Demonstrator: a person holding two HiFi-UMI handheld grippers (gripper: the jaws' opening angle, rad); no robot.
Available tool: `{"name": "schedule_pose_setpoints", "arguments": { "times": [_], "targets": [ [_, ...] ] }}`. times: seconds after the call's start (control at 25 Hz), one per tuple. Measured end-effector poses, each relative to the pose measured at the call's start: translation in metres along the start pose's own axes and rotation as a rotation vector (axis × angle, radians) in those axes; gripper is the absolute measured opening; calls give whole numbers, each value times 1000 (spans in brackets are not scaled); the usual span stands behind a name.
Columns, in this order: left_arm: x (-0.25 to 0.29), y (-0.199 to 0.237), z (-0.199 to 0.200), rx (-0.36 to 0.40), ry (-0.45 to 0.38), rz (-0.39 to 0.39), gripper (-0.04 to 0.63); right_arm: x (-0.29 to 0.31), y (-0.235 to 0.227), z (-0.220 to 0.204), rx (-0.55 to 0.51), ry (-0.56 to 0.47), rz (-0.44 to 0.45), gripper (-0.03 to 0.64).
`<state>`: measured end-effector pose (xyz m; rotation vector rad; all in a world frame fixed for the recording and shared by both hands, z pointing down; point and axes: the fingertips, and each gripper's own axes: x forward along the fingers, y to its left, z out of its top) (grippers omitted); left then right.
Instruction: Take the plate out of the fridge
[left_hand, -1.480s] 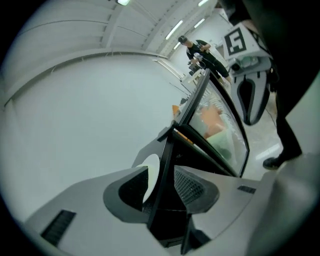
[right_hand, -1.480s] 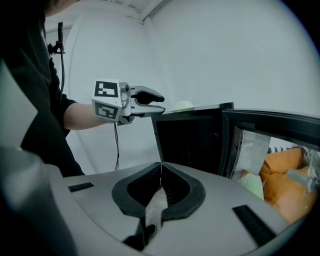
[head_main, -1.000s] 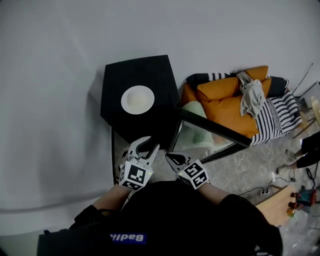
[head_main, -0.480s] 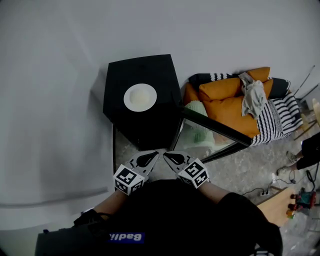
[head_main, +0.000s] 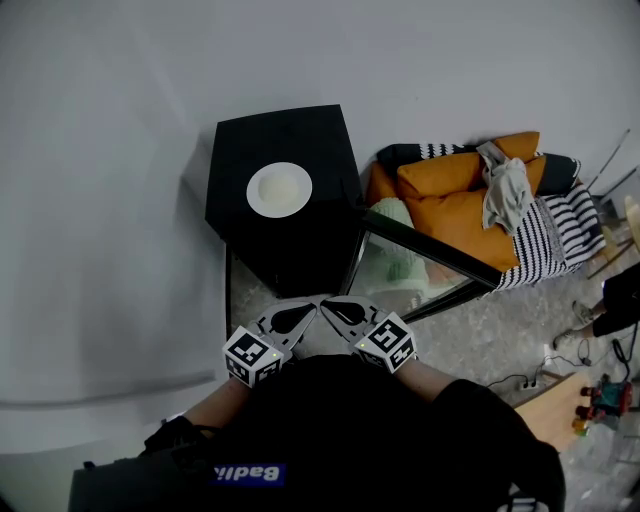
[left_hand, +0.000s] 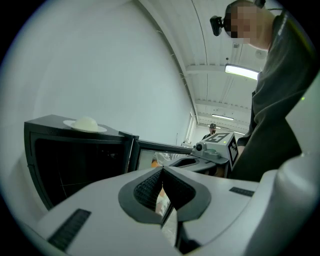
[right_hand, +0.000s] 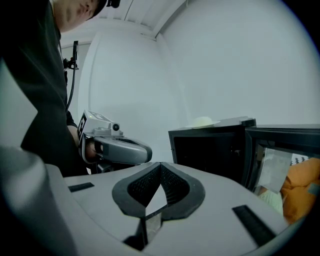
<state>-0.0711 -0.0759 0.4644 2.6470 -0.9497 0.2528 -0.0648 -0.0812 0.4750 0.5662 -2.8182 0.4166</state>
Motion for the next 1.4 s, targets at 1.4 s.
{"name": "schedule_pose_setpoints", "arguments": {
  "times": [1.4],
  "targets": [
    [-2,-8,-1,-11,-7,-22,9,-3,2,6,1,-11,3,9]
  ]
}}
